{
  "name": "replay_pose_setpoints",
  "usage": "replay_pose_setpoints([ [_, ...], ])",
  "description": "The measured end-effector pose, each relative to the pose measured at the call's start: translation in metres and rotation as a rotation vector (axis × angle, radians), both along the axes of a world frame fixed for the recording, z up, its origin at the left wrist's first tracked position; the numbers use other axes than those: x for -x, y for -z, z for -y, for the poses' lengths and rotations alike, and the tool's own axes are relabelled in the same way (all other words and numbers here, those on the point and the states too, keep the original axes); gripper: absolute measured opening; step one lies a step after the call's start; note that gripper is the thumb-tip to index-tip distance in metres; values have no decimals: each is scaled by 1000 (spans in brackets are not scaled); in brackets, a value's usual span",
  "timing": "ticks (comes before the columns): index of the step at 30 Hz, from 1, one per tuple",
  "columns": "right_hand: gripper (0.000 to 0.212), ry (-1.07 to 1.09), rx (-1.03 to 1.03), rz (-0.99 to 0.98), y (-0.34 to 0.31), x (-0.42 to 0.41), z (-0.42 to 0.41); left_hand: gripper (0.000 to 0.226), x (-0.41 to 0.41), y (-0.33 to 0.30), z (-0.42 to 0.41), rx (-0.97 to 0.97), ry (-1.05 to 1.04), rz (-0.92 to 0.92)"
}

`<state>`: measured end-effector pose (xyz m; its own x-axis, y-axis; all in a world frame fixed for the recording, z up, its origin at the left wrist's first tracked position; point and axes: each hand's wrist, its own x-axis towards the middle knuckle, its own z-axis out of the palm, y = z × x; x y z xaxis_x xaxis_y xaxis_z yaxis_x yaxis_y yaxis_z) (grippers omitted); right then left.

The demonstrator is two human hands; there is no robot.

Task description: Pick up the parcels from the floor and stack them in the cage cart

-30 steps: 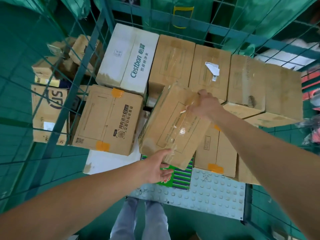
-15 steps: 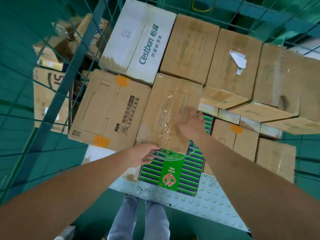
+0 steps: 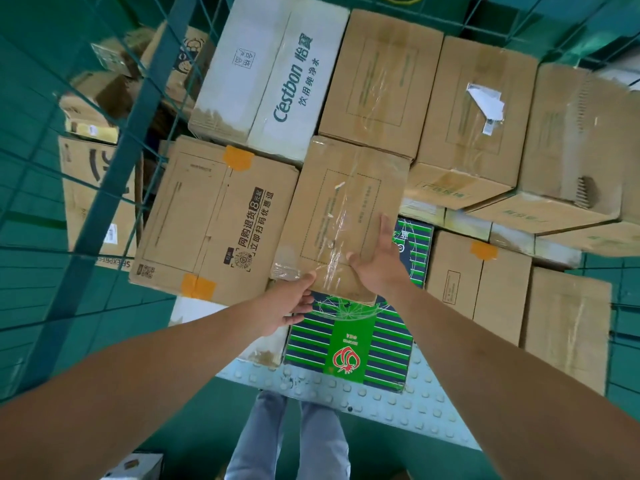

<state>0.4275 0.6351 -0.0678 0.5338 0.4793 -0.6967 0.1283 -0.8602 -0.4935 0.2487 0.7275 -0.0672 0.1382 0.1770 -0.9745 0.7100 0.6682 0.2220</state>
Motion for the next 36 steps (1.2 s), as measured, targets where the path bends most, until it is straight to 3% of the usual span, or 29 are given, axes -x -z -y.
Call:
replay_pose_setpoints([
  [6, 106, -81, 63, 44, -10, -3, 0, 60, -4, -18, -9, 40, 227, -70],
  [10, 99, -37, 85, 31, -25, 1, 2, 45, -14, -45, -17, 5, 450, -67],
  [13, 94, 52, 43, 3, -63, 6, 8, 31, -29, -86, -22, -98, 500, 26],
  [24, 74, 451, -234, -77, -287, 22, 37, 23, -85, -310, -44, -319, 395, 472],
  [30, 65, 751, -476, -120, -375, 63, 81, 43, -67, -400, -26, -373, 427, 685],
  [36, 59, 924, -663, -99, -422, 92, 139, 47, -62, -438, 21, -345, 530, 874],
])
